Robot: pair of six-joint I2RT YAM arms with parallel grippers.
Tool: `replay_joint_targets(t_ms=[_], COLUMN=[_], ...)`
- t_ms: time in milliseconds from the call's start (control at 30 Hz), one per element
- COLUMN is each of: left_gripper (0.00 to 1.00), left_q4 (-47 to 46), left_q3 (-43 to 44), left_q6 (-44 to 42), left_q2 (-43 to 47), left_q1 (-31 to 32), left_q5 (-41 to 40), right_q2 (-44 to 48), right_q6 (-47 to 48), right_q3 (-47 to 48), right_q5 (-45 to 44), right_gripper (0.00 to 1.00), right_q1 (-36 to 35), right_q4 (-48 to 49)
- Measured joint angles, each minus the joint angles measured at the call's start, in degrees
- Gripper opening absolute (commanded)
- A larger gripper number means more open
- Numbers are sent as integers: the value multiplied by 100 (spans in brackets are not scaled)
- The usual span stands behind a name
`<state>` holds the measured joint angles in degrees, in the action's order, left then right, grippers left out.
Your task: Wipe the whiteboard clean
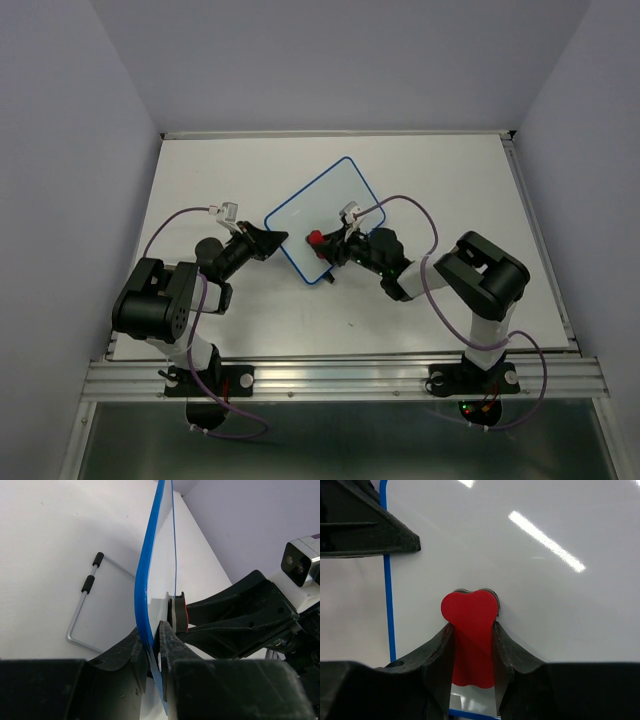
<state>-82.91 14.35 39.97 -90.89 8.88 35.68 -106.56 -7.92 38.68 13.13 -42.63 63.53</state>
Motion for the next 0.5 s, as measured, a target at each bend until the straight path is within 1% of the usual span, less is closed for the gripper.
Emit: replay_joint_targets(t_ms=[133,267,500], left_gripper=[0,0,0], left_q4=[0,-2,0], left_q3=[4,9,26], left_q6=[0,0,-2], left_q2=[-2,-9,-17], left_q1=[0,0,0], left_q5=[7,11,31], right_q2=[15,22,24], right_q6=[37,-35,-177], right_q3=[-2,-35,-66], right_q5=[-142,-151,-131], right_gripper=[1,1,1], right_q1=[4,219,1202], right_q4=[-13,2,-9])
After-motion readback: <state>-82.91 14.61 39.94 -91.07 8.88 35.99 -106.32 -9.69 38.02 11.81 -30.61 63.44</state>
